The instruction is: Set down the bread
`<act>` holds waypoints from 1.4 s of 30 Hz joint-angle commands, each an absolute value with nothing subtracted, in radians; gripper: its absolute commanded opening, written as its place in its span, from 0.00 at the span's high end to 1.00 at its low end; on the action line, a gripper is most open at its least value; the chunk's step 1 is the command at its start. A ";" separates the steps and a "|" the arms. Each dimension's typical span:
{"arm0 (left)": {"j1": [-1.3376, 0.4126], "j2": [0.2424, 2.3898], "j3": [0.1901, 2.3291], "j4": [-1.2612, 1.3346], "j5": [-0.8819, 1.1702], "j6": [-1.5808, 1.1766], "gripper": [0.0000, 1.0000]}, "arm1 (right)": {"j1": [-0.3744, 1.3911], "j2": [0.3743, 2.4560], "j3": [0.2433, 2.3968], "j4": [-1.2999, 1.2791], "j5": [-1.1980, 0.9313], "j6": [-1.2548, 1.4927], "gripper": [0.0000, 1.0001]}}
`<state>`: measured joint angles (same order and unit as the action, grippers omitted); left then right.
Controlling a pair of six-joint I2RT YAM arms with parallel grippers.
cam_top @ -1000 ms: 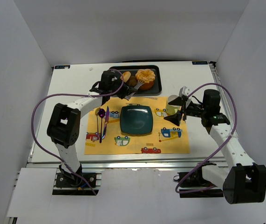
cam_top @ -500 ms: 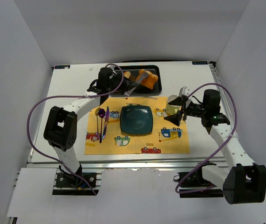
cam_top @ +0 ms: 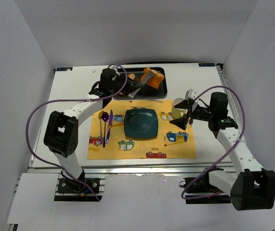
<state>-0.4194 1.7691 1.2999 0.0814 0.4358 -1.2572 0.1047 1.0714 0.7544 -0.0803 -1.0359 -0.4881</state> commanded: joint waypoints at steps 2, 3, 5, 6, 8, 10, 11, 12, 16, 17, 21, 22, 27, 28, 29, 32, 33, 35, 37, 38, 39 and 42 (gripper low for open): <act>-0.423 1.645 1.319 0.114 0.476 -1.238 1.00 | 0.098 1.042 0.770 -0.094 -1.057 -0.503 0.11; -0.423 1.628 1.315 0.100 0.483 -1.233 1.00 | 0.098 1.042 0.772 -0.097 -1.057 -0.505 0.11; -0.423 1.605 1.286 0.097 0.494 -1.226 1.00 | 0.097 1.040 0.773 -0.100 -1.055 -0.508 0.10; -0.423 1.574 1.273 0.097 0.498 -1.224 1.00 | 0.097 1.042 0.775 -0.101 -1.055 -0.508 0.11; -0.423 1.539 1.247 0.094 0.511 -1.220 1.00 | 0.097 1.042 0.776 -0.103 -1.055 -0.509 0.10; -0.423 1.488 1.204 0.089 0.517 -1.216 1.00 | 0.097 1.042 0.778 -0.103 -1.060 -0.509 0.11; -0.423 1.470 1.191 0.084 0.520 -1.215 1.00 | 0.097 1.045 0.779 -0.103 -1.060 -0.509 0.11; -0.423 1.453 1.178 0.080 0.522 -1.213 1.00 | 0.095 1.046 0.781 -0.103 -1.063 -0.509 0.11; -0.423 1.344 1.091 0.023 0.523 -1.209 1.00 | 0.097 1.048 0.792 -0.106 -1.065 -0.511 0.11; -0.423 1.323 1.075 0.012 0.523 -1.204 1.00 | 0.097 1.048 0.793 -0.107 -1.063 -0.514 0.11; -0.423 1.221 0.990 -0.073 0.540 -1.184 1.00 | 0.097 1.049 0.802 -0.124 -1.061 -0.525 0.11; -0.423 1.203 0.950 -0.083 0.548 -1.181 1.00 | 0.097 1.049 0.802 -0.124 -1.063 -0.525 0.11; -0.423 1.105 0.853 -0.092 0.568 -1.180 1.00 | 0.097 1.051 0.799 -0.130 -1.072 -0.526 0.11; -0.423 1.095 0.844 -0.095 0.569 -1.180 1.00 | 0.097 1.051 0.799 -0.130 -1.072 -0.526 0.11; -0.422 1.085 0.827 -0.101 0.569 -1.175 1.00 | 0.095 1.052 0.799 -0.132 -1.072 -0.526 0.11; -0.422 1.054 0.810 -0.146 0.569 -1.155 1.00 | 0.097 1.054 0.801 -0.138 -1.074 -0.529 0.11; -0.423 1.045 0.796 -0.161 0.569 -1.154 1.00 | 0.097 1.054 0.802 -0.140 -1.074 -0.529 0.11; -0.423 1.020 0.782 -0.172 0.575 -1.154 1.00 | 0.097 1.054 0.802 -0.144 -1.074 -0.534 0.11; -0.423 1.000 0.766 -0.190 0.581 -1.154 1.00 | 0.097 1.057 0.802 -0.146 -1.072 -0.535 0.11; -0.423 0.997 0.761 -0.195 0.583 -1.152 1.00 | 0.097 1.055 0.799 -0.146 -1.074 -0.535 0.11; -0.423 0.993 0.756 -0.207 0.586 -1.151 1.00 | 0.097 1.055 0.799 -0.146 -1.072 -0.535 0.11; -0.423 0.989 0.750 -0.228 0.588 -1.138 1.00 | 0.097 1.055 0.796 -0.146 -1.072 -0.535 0.11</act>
<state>-0.4210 1.0241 0.7574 -0.2310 0.5613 -1.1641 0.1001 1.0595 0.7578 -0.1333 -1.0508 -0.5278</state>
